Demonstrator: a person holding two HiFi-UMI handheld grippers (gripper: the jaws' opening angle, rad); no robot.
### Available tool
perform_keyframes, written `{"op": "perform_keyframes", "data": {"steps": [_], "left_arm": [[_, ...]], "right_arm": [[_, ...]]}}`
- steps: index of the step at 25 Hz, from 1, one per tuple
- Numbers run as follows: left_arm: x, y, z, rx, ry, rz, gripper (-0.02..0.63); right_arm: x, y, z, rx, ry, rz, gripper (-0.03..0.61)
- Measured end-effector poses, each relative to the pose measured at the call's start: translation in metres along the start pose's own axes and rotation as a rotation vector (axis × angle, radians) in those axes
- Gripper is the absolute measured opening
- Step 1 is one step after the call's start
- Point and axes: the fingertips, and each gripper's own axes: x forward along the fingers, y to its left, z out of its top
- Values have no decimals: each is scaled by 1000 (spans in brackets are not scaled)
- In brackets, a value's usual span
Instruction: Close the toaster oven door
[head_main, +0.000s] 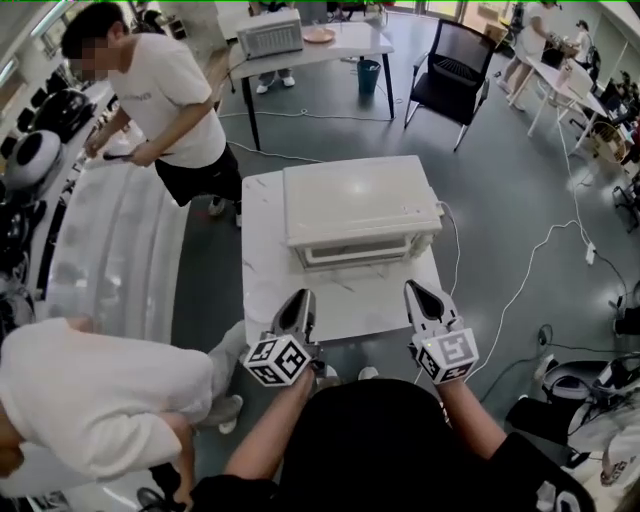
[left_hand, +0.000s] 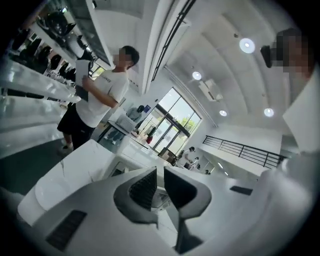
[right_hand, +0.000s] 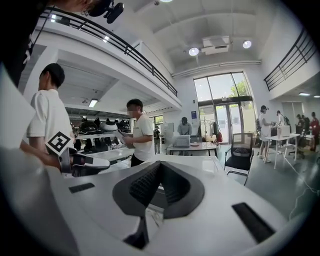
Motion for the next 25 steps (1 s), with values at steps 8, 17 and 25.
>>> {"op": "perform_keyframes", "data": {"steps": [8,17,25], "left_arm": [[-24,-8,8,230,-49,36,18],[-25,-20,33,404,-75,33,17],[-28,-23,44,439,-77,58,17]], "right_arm": [[-6,-19,-5,-35,-1,-30,21],[-13,-31,-1,-37,-7,-71,21],[-14,-33,6,-66,-10,-72,21]]}}
